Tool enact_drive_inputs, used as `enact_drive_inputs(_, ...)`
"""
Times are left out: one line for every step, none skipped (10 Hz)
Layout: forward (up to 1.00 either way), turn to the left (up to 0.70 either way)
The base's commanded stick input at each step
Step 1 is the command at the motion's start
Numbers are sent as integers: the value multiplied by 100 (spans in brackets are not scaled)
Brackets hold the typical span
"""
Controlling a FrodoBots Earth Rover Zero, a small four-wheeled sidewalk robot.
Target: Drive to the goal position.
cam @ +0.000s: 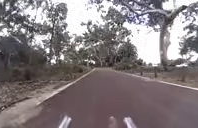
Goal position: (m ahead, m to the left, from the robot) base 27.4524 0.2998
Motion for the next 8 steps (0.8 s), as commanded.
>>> enact_drive_inputs(60,0)
enact_drive_inputs(60,0)
enact_drive_inputs(60,0)
enact_drive_inputs(60,0)
enact_drive_inputs(60,0)
enact_drive_inputs(60,0)
enact_drive_inputs(60,0)
enact_drive_inputs(60,0)
